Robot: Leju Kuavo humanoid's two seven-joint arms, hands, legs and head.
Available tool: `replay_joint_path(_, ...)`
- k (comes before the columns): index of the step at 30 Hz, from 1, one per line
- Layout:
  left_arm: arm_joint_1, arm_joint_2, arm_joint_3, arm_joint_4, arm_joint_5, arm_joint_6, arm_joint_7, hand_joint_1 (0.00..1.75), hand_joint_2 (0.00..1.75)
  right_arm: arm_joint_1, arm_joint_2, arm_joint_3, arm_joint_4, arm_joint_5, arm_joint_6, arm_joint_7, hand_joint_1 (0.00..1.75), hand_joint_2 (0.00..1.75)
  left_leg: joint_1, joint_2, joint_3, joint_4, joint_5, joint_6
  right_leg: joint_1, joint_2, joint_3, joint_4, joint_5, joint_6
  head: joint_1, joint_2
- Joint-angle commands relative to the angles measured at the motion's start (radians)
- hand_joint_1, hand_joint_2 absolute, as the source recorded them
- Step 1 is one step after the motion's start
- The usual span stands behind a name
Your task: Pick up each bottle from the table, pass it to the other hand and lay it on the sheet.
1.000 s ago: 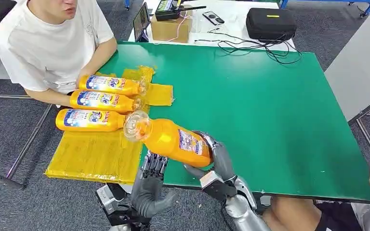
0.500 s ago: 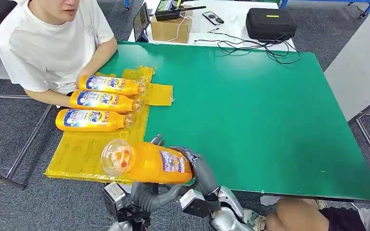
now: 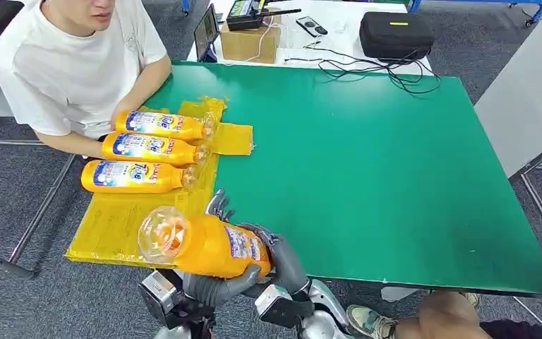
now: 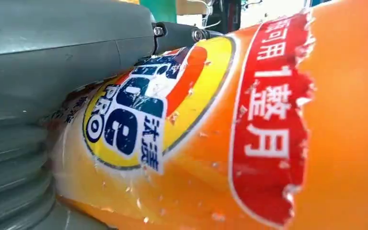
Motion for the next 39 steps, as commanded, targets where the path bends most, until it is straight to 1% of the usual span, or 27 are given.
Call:
replay_joint_path(1,-0.032,-0.003,0.005,-0.02,-0.001,-0.001,0.002,1.45,1.75,-0.001,-0.013,0.055,0.082,0.001,0.024,0.001,1.75,1.75,0.001,-0.001,0.005,-0.001,-0.002,-0.001,0.001,-0.002,0.005,-0.001,-0.002,-0.002,0.0,0.0)
replay_joint_path(3,-0.032,-0.003,0.005,-0.02,-0.001,-0.001,0.002,1.45,1.75,-0.001,-0.013,0.055,0.082,0.001,0.024,0.001,1.75,1.75,0.001,-0.001,0.003,-0.001,-0.001,-0.001,0.001,-0.001,0.003,-0.001,-0.001,-0.002,0.0,0.0)
replay_joint_path(4,-0.029,-0.002,0.004,-0.02,-0.003,-0.001,0.002,1.75,1.75,0.003,-0.011,0.053,0.077,-0.004,0.03,0.002,1.75,1.75,0.001,-0.001,0.005,-0.001,-0.002,-0.001,0.001,-0.001,0.005,-0.001,-0.002,-0.002,0.0,0.0)
replay_joint_path(6,-0.024,0.003,0.004,-0.027,-0.008,-0.005,0.007,1.75,1.75,0.011,-0.012,0.051,0.07,-0.005,0.038,0.002,1.75,1.75,0.001,-0.001,0.003,-0.001,-0.001,-0.001,0.001,-0.002,0.004,-0.001,-0.001,-0.002,0.0,0.0)
replay_joint_path(7,-0.018,0.005,0.007,-0.034,0.005,-0.021,0.018,1.75,1.75,0.022,-0.007,0.038,0.059,-0.018,0.042,0.007,1.54,1.75,0.001,-0.001,0.005,-0.001,-0.002,-0.001,0.002,-0.002,0.006,-0.001,-0.002,-0.002,0.0,0.0)
replay_joint_path(8,-0.007,0.012,0.007,-0.041,0.026,-0.032,0.026,1.75,1.75,0.035,-0.002,0.024,0.046,-0.036,0.049,0.015,0.0,1.75,0.001,-0.001,0.004,-0.001,-0.001,-0.001,0.001,-0.002,0.005,-0.001,-0.002,-0.002,0.0,0.0)
replay_joint_path(9,0.002,0.018,0.007,-0.048,0.038,-0.038,0.027,1.75,1.75,0.049,0.002,0.012,0.029,-0.049,0.052,0.018,0.0,0.0,0.001,-0.001,0.006,-0.001,-0.002,-0.001,0.002,-0.002,0.007,-0.001,-0.003,-0.003,0.0,0.0)
replay_joint_path(10,0.01,0.025,0.006,-0.057,0.04,-0.038,0.028,1.75,1.75,0.063,0.006,0.0,0.008,-0.062,0.05,0.019,0.0,0.0,0.001,-0.001,0.003,-0.001,-0.001,-0.001,0.001,-0.001,0.003,-0.001,-0.001,-0.001,0.0,0.0)
replay_joint_path(12,0.02,0.034,0.008,-0.084,0.043,-0.042,0.026,1.75,1.75,0.085,0.019,-0.024,-0.03,-0.082,0.027,0.016,0.0,0.0,0.001,-0.001,0.007,-0.001,-0.003,-0.002,0.002,-0.002,0.007,-0.001,-0.003,-0.003,0.0,0.0)
replay_joint_path(13,0.025,0.043,0.011,-0.111,0.058,-0.062,0.046,1.75,1.75,0.103,0.027,-0.043,-0.066,-0.105,0.017,0.012,0.0,0.0,0.001,-0.001,0.004,0.0,-0.002,-0.001,0.001,-0.002,0.005,-0.001,-0.003,-0.002,0.0,0.0)
replay_joint_path(14,0.025,0.043,0.011,-0.111,0.058,-0.062,0.046,1.75,1.75,0.103,0.027,-0.043,-0.066,-0.105,0.017,0.012,0.0,0.0,0.001,-0.001,0.006,0.001,-0.004,-0.002,0.002,-0.001,0.006,0.001,-0.004,-0.003,0.0,0.0)
replay_joint_path(16,0.014,0.042,0.033,-0.118,0.083,-0.089,0.086,1.75,1.75,0.113,0.028,-0.075,-0.096,-0.124,-0.005,0.003,0.0,0.0,0.001,0.0,0.006,0.001,-0.004,-0.002,0.002,-0.001,0.006,0.001,-0.004,-0.004,0.0,0.0)
replay_joint_path(17,0.008,0.041,0.041,-0.114,0.088,-0.095,0.096,1.75,1.75,0.115,0.028,-0.086,-0.103,-0.13,-0.011,-0.002,0.0,0.0,0.001,-0.001,0.002,0.0,-0.002,-0.001,0.001,-0.001,0.003,0.0,-0.002,-0.002,0.0,0.0)
replay_joint_path(19,-0.005,0.037,0.059,-0.101,0.072,-0.101,0.112,1.75,1.75,0.131,0.036,-0.121,-0.131,-0.157,-0.029,-0.032,0.0,0.0,0.001,0.0,0.003,0.0,-0.002,-0.001,0.001,-0.001,0.004,0.0,-0.002,-0.003,0.0,0.0)
replay_joint_path(20,-0.011,0.032,0.074,-0.099,0.041,-0.084,0.122,1.75,1.75,0.142,0.042,-0.139,-0.145,-0.168,-0.038,-0.04,0.0,0.0,0.001,0.0,0.006,0.0,-0.003,-0.002,0.002,-0.001,0.007,0.0,-0.004,-0.004,0.0,0.0)
replay_joint_path(22,-0.023,0.034,0.102,-0.086,-0.037,-0.058,0.136,1.75,1.75,0.166,0.051,-0.165,-0.166,-0.185,-0.05,-0.043,0.0,0.0,0.0,-0.001,0.0,0.0,0.0,-0.001,0.0,-0.001,0.001,0.0,-0.001,-0.001,0.0,0.0)
replay_joint_path(24,-0.024,0.034,0.112,-0.085,-0.04,-0.059,0.136,1.75,1.75,0.171,0.05,-0.166,-0.169,-0.186,-0.051,-0.043,0.0,0.0,0.001,-0.001,0.004,0.001,-0.002,-0.001,0.001,-0.002,0.004,0.0,-0.003,-0.003,0.0,0.0)
replay_joint_path(25,-0.024,0.034,0.112,-0.085,-0.04,-0.059,0.136,1.75,1.75,0.171,0.05,-0.166,-0.169,-0.186,-0.051,-0.043,0.0,0.0,0.0,-0.001,0.003,0.0,-0.001,-0.001,0.001,-0.001,0.003,0.0,-0.001,-0.002,0.0,0.0)
replay_joint_path(27,-0.019,0.03,0.114,-0.087,-0.045,-0.062,0.135,1.75,1.75,0.17,0.053,-0.165,-0.164,-0.187,-0.051,-0.045,0.0,0.0,0.001,0.001,0.007,0.0,-0.003,-0.002,0.002,0.0,0.007,-0.001,-0.003,-0.004,0.0,0.0)
replay_joint_path(28,-0.02,0.032,0.114,-0.085,-0.088,-0.039,0.134,1.75,1.75,0.172,0.057,-0.169,-0.162,-0.19,-0.056,-0.048,0.0,0.0,0.001,-0.001,0.003,-0.001,-0.001,-0.001,0.001,-0.001,0.003,-0.001,-0.001,-0.002,0.0,0.0)
replay_joint_path(29,-0.028,0.036,0.122,-0.072,-0.203,0.024,0.139,1.75,1.75,0.182,0.058,-0.174,-0.164,-0.196,-0.064,-0.05,0.0,0.0,0.001,0.0,0.005,0.0,-0.003,-0.002,0.002,0.0,0.005,-0.001,-0.002,-0.003,0.0,0.0)
replay_joint_path(30,-0.039,0.039,0.134,-0.052,-0.309,0.084,0.159,1.75,1.75,0.193,0.056,-0.176,-0.166,-0.198,-0.069,-0.051,0.0,0.0,0.0,0.0,0.004,-0.001,-0.002,-0.001,0.001,-0.001,0.004,-0.001,-0.002,-0.002,0.0,0.0)
replay_joint_path(31,-0.061,0.055,0.143,-0.016,-0.477,0.163,0.197,1.75,1.75,0.201,0.054,-0.179,-0.167,-0.199,-0.075,-0.054,0.0,0.0,0.0,-0.001,0.003,-0.001,-0.001,-0.001,0.001,-0.001,0.004,-0.001,-0.001,-0.002,0.0,0.0)
replay_joint_path(32,-0.092,0.057,0.166,0.036,-0.596,0.224,0.22,1.75,1.75,0.204,0.051,-0.182,-0.163,-0.199,-0.077,-0.057,0.0,0.0,0.001,-0.001,0.005,-0.001,-0.002,-0.001,0.001,-0.001,0.006,-0.001,-0.002,-0.003,0.0,0.0)
replay_joint_path(33,-0.136,0.062,0.192,0.114,-0.72,0.266,0.263,1.75,1.75,0.198,0.051,-0.188,-0.153,-0.196,-0.078,-0.063,0.0,0.0,0.0,-0.002,0.005,-0.002,-0.001,-0.001,0.001,-0.003,0.005,-0.002,-0.002,-0.002,0.0,0.0)
replay_joint_path(35,-0.216,0.08,0.219,0.252,-0.891,0.308,0.345,1.75,1.75,0.181,0.053,-0.192,-0.14,-0.187,-0.072,-0.073,0.0,0.0,0.0,-0.003,0.005,-0.003,0.0,-0.001,0.001,-0.003,0.006,-0.002,-0.001,-0.002,0.0,0.0)
replay_joint_path(39,-0.38,0.114,0.312,0.561,-1.025,0.354,0.451,1.75,1.75,0.155,0.066,-0.197,-0.125,-0.178,-0.053,-0.081,0.0,0.0,0.001,-0.003,0.007,-0.004,0.002,-0.002,0.001,-0.003,0.007,-0.003,0.0,-0.003,0.0,0.0)
